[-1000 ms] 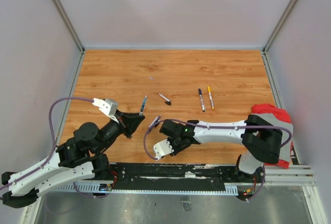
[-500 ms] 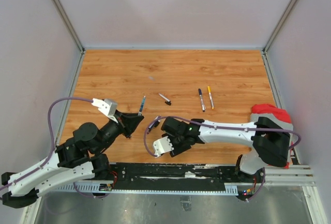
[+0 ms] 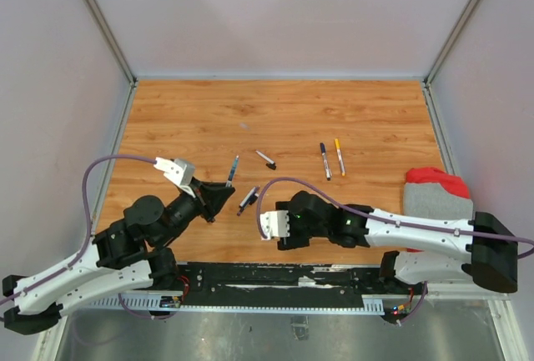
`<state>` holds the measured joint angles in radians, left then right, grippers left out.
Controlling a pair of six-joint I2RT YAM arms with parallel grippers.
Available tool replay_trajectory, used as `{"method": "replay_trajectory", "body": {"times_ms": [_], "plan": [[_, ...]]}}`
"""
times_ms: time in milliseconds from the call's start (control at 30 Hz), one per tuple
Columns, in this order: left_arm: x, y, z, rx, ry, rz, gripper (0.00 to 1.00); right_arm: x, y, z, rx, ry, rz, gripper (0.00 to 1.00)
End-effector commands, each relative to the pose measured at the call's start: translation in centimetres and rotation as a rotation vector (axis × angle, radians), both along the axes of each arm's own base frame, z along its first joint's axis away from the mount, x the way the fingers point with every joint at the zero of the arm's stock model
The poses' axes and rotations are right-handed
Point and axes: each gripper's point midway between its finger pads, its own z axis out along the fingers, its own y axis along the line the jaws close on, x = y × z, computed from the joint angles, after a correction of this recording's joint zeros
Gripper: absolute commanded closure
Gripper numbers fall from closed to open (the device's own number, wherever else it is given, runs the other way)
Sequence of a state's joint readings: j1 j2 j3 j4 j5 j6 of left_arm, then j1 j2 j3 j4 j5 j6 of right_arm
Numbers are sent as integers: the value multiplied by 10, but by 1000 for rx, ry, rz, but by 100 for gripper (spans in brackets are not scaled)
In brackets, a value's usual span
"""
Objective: Insert the pens into the pen caps
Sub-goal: Insert the pen cap onto the pen.
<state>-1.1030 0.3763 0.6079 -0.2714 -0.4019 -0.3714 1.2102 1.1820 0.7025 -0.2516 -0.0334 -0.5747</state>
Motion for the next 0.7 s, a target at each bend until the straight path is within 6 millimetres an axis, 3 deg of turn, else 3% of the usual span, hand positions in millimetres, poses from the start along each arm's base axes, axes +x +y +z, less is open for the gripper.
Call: {"method": "replay_trajectory", "body": {"times_ms": [0,100,333,667], "plan": [[1,-10,8,-8,-11,-18,99,5,13,22,233,115,-287,31],[3,-13,8,-1,-12,-17,99,16,7,27,293,160,-488,27],[5,-13,7,5,-12,-11,100,27,-10,15,378,297,-883,24],[4,-11,5,-7,-5,-7,99,32,-35,4,531,470,-1374,27]]}}
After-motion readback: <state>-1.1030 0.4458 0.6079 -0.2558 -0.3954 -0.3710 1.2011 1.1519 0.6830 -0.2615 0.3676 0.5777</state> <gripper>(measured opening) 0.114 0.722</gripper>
